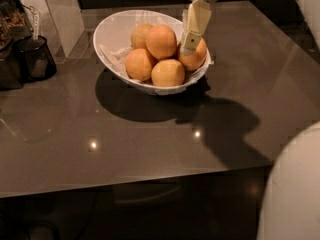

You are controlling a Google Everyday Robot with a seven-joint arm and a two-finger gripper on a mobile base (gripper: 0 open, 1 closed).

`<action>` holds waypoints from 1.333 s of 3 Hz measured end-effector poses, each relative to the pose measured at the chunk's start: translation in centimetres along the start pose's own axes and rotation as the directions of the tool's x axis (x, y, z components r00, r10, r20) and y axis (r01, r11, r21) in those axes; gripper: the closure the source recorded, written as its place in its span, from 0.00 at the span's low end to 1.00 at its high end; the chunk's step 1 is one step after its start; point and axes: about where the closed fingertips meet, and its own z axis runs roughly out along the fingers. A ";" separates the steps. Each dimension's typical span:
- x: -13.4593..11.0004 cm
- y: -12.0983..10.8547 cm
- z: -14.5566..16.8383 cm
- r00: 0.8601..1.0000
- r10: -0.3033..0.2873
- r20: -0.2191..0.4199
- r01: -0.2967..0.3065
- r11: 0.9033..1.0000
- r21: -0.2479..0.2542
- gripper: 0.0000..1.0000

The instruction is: Pick orange from white bowl

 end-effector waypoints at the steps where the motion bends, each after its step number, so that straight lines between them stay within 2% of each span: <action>1: -1.6 -1.7 3.1 0.999 -0.018 0.033 0.019 0.999 -0.039 0.00; 2: -1.9 -2.3 3.6 0.999 -0.017 0.045 0.018 1.000 -0.024 0.00; 4: -0.8 -3.3 8.4 0.997 0.034 0.065 -0.026 0.992 -0.124 0.00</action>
Offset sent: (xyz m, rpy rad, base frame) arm 0.0131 0.0198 -0.0168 0.0065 0.0476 0.0406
